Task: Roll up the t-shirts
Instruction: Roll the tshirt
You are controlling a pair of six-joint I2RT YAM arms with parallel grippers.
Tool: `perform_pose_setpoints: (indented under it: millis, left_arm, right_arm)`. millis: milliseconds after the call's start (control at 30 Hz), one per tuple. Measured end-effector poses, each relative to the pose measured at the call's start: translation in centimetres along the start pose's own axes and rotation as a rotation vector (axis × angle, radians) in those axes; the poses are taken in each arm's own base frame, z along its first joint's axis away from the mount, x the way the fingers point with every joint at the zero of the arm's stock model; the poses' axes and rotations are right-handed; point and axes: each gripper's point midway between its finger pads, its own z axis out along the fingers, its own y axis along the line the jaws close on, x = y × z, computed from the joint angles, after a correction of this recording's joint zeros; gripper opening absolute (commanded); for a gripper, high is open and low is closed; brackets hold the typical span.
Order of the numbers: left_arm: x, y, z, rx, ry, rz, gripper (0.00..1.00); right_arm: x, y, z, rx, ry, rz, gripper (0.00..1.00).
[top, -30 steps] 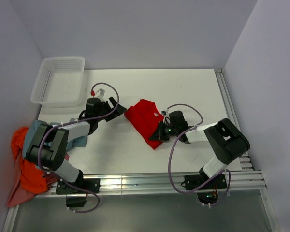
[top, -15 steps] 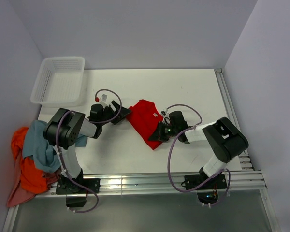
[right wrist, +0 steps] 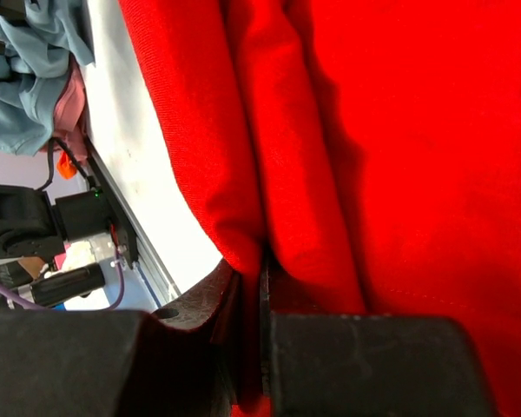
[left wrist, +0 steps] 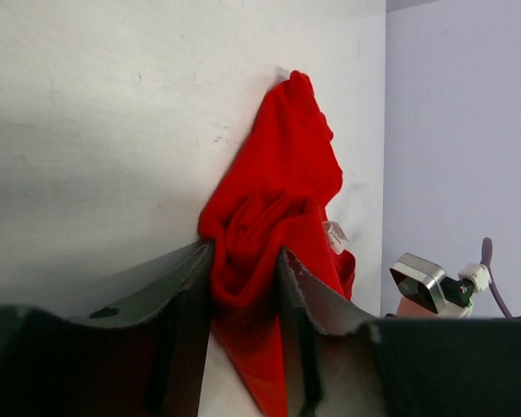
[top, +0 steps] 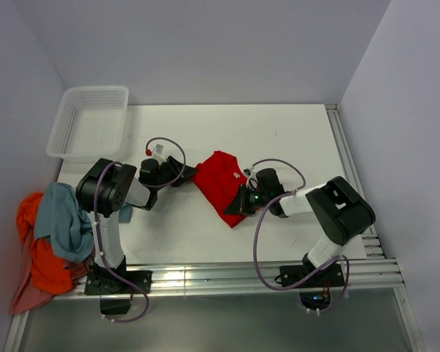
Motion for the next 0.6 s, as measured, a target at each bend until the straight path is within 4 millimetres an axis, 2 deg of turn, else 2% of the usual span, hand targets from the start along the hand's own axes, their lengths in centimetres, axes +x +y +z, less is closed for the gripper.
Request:
perform_pose_setpoints:
  millis: [67,133,167,233,333,467,600]
  left_arm:
    - [0.0,0.3,0.0,-0.013,-0.003,-0.001,0.29]
    - [-0.1,0.5,0.1,-0.023,-0.005,0.003,0.27]
    - [-0.1,0.5,0.1,-0.029,-0.004,0.003,0.27]
    - [-0.2,0.3,0.2,-0.036,-0.002,0.015,0.27]
    - [-0.4,0.1,0.1,-0.067,-0.003,0.039,0.27]
    - [-0.5,-0.4,0.1,-0.108,-0.007,0.080,0.27]
    - [-0.4,-1.2,0.5,-0.136,-0.006,0.121,0.27]
  right_arm:
    - [0.0,0.0,0.0,-0.001,0.001,-0.001,0.06]
    - [0.0,0.0,0.0,-0.001,0.001,-0.001,0.17]
    - [0.0,0.0,0.0,0.000,0.001,-0.001,0.29]
    - [0.0,0.1,0.0,-0.002,0.003,-0.008,0.42]
    - [-0.4,0.7,-0.4,0.008,-0.002,-0.039,0.53]
    - [-1.2,0.4,-1.4,0.091,-0.034,-0.081,0.55]
    - [-1.8,-0.6,-2.2,0.189,-0.060,-0.102,0.50]
